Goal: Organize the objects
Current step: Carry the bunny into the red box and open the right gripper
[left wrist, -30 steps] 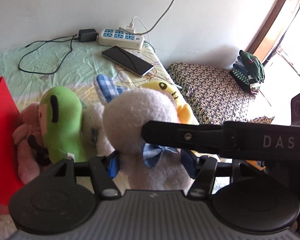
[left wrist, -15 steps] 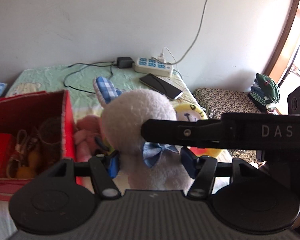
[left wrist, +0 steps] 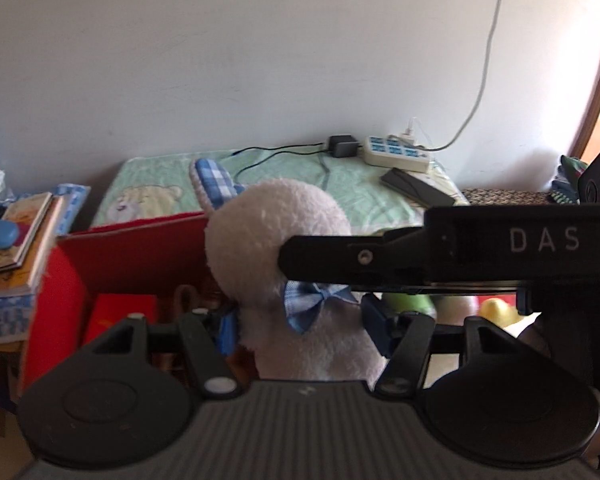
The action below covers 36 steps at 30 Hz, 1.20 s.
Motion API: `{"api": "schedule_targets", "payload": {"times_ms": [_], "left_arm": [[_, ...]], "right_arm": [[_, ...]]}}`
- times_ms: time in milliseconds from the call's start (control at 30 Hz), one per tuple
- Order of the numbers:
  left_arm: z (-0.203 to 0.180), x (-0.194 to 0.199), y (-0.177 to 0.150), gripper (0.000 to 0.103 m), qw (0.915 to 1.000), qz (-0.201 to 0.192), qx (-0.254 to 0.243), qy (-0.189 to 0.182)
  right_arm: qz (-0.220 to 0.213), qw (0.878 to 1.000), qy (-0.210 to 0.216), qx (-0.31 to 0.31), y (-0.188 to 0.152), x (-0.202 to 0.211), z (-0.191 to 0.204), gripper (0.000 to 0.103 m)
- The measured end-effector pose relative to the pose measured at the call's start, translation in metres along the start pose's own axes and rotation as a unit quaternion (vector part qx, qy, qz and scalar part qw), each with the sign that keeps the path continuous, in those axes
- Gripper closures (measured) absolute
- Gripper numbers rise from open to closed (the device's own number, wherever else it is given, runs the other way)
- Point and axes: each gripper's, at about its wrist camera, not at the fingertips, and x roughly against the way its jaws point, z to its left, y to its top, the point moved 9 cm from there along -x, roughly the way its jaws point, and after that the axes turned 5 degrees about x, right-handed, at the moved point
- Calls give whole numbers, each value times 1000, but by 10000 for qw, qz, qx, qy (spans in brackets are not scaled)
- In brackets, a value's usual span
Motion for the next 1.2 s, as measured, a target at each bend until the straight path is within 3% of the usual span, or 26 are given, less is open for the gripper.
{"api": "schedule_targets", "payload": {"times_ms": [200, 433, 800, 1200], "left_arm": [[69, -13, -7, 40, 9990, 194, -150, 362], [118, -45, -17, 40, 9953, 626, -326, 656], [150, -78, -38, 40, 9866, 1179, -520, 1003], [171, -79, -43, 38, 9796, 1330, -523, 1411]], "right_arm": [[187, 9996, 43, -193, -9, -63, 16, 54], [465, 9968, -47, -646, -27, -114, 17, 54], [925, 9860, -176, -1378, -47, -151, 6, 54], [1261, 9762, -106, -1764, -56, -166, 2, 54]]}}
